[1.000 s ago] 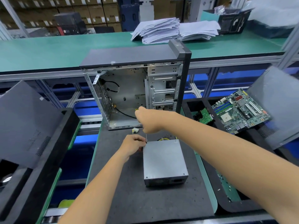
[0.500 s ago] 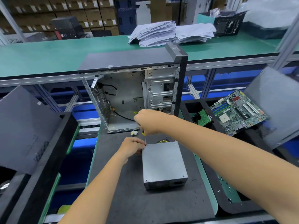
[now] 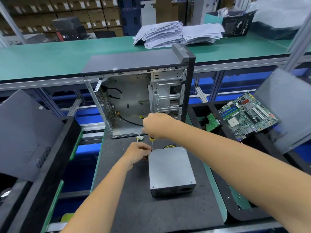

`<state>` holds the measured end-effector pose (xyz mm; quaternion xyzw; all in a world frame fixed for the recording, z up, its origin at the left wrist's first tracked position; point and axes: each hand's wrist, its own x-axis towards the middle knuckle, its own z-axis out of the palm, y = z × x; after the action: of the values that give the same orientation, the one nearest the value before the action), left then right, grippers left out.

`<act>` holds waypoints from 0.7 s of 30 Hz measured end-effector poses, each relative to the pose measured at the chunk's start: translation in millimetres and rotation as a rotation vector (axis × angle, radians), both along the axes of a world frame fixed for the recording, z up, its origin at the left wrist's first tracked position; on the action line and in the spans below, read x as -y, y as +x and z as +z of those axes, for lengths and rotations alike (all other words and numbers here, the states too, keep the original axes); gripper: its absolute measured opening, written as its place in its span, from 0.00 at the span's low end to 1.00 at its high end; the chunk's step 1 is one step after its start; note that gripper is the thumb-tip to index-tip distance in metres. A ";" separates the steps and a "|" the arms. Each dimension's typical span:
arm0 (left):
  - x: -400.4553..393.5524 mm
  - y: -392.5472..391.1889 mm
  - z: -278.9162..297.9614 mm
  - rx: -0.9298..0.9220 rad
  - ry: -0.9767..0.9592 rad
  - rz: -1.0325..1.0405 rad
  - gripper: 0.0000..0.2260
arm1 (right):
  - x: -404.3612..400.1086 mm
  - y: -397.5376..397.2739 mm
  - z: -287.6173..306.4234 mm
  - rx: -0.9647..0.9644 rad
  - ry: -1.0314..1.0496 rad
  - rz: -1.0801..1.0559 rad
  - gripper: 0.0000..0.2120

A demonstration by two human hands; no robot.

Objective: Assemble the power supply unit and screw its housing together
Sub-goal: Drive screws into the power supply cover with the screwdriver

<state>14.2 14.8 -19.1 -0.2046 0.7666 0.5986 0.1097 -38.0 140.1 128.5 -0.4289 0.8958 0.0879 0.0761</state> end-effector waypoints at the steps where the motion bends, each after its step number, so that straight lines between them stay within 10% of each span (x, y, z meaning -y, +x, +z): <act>1: 0.7 0.3 -0.1 -0.013 -0.008 -0.016 0.06 | -1.3 -0.7 0.0 0.054 0.002 -0.012 0.10; 10: 0.4 3.1 1.6 -0.137 -0.256 -0.103 0.05 | 0.9 0.6 -1.2 -0.064 -0.009 0.038 0.08; 15: -1.8 4.2 7.5 -0.182 -0.443 -0.179 0.08 | -0.6 1.2 -0.1 0.229 -0.041 0.016 0.08; 21: -5.3 5.6 10.3 -0.184 -0.505 -0.180 0.08 | 7.7 4.2 -4.2 -0.015 -0.098 0.005 0.09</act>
<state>19.8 20.1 -8.8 -0.1013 0.9134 0.3923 0.0382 -33.7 132.4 124.3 -0.4339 0.8984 0.0477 0.0480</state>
